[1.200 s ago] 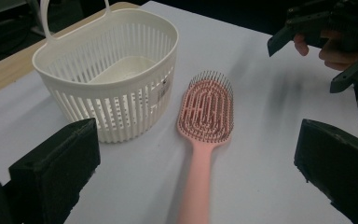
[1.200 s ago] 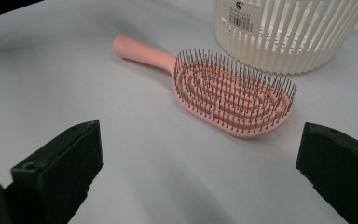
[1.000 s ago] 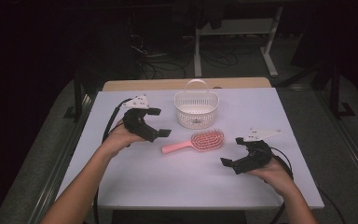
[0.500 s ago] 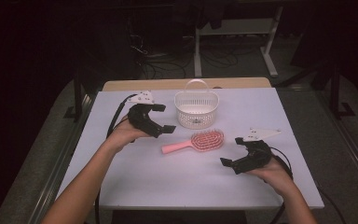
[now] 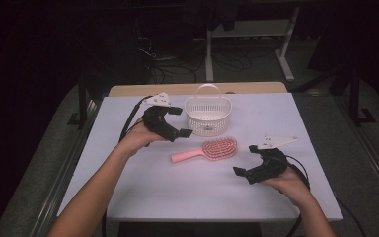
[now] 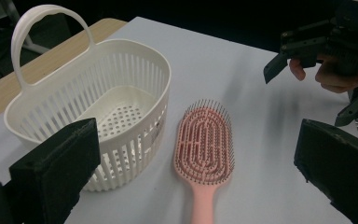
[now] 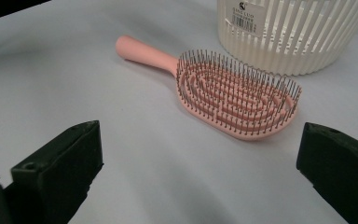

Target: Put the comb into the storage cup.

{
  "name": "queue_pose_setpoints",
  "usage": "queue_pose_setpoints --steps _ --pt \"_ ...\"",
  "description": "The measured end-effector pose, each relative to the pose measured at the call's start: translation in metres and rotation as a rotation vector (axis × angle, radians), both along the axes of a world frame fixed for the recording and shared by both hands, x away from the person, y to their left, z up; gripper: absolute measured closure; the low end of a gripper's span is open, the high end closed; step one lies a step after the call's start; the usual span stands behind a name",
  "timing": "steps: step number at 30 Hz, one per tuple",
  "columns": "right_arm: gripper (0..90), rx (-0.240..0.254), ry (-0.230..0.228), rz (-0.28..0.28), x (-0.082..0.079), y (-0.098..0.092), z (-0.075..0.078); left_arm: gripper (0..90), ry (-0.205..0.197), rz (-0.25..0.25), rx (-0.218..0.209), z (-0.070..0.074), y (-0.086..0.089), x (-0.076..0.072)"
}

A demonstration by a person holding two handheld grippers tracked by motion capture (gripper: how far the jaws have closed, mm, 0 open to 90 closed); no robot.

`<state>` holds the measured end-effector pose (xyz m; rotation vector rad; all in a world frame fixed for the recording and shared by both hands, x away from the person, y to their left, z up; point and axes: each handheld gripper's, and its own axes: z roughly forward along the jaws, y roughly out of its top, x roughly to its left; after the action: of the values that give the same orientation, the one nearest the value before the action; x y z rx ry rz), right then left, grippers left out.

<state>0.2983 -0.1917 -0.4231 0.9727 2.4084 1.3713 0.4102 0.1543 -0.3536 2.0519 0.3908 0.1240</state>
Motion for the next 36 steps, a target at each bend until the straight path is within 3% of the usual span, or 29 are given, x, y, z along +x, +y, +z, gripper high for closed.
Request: queue_pose_setpoints --steps 21,27,36 --pt "0.0 0.003 0.001 0.0 0.001 0.0 0.0 0.2 -0.012 -0.048 -0.004 0.008 -0.023 0.015" --pt "0.0 0.004 0.001 -0.002 0.001 -0.001 0.0 0.2 -0.009 -0.054 0.029 0.007 -0.024 0.015" --pt "0.0 0.006 -0.002 -0.006 0.001 -0.002 0.001 0.3 0.0 -0.083 0.113 0.008 -0.029 0.015"
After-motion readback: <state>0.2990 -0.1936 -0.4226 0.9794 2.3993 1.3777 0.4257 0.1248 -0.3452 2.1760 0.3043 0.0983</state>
